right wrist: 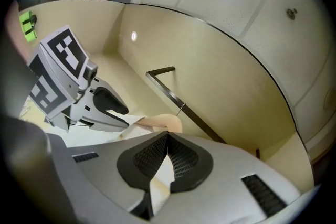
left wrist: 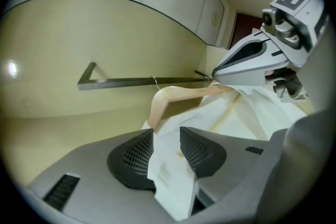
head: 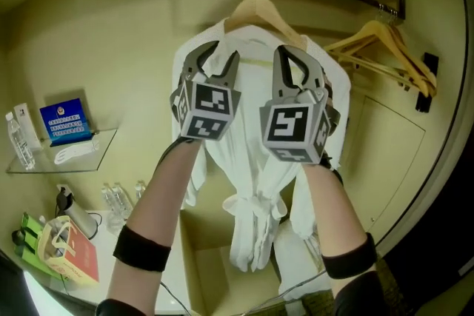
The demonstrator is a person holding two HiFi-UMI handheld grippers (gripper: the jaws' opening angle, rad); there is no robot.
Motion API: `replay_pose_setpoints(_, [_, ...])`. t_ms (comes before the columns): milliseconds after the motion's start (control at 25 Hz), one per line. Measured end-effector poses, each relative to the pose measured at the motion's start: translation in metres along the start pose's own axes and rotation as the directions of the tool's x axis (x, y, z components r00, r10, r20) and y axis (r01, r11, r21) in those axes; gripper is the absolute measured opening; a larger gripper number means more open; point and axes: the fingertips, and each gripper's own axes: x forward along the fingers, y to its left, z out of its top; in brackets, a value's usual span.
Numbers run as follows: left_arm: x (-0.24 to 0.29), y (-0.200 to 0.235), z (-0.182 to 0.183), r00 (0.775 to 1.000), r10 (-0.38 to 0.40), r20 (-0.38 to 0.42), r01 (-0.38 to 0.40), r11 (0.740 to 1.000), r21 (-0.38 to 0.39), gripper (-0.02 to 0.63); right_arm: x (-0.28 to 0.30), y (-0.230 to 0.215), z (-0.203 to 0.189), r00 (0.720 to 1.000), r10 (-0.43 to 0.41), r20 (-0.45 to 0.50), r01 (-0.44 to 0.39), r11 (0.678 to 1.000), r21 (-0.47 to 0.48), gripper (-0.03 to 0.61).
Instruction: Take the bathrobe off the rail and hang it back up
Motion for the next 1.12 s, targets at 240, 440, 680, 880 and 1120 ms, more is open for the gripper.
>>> replay_pose_setpoints(240, [-0.105,-0.044,-0.090,0.991,-0.044,-0.125,0.023,0.987,-0.161,0.000,-0.082,0.062,-0.041,0.990,0.111,-0.089,-0.107,0.993,0.054,0.023])
replay_pose_setpoints(440, [-0.188,-0.089,-0.153,0.961,-0.105,-0.254,0.028,0.956,-0.291,0.000,-0.177,0.128,-0.104,0.938,0.246,-0.245,-0.220,0.967,0.131,0.023])
replay_pose_setpoints(680, [-0.300,-0.147,-0.179,0.902,-0.139,-0.409,-0.047,0.910,-0.413,0.000,-0.295,0.174,-0.180,0.826,0.427,-0.368,-0.265,0.871,0.415,0.023])
replay_pose_setpoints(880, [-0.413,-0.202,-0.194,0.805,-0.144,-0.575,-0.134,0.900,-0.414,0.000,-0.399,0.199,-0.214,0.738,0.564,-0.369,-0.278,0.753,0.596,0.023])
replay_pose_setpoints(1120, [-0.526,-0.240,-0.201,0.705,-0.101,-0.702,-0.267,0.879,-0.395,0.000,-0.488,0.209,-0.228,0.674,0.644,-0.362,-0.236,0.652,0.721,0.023])
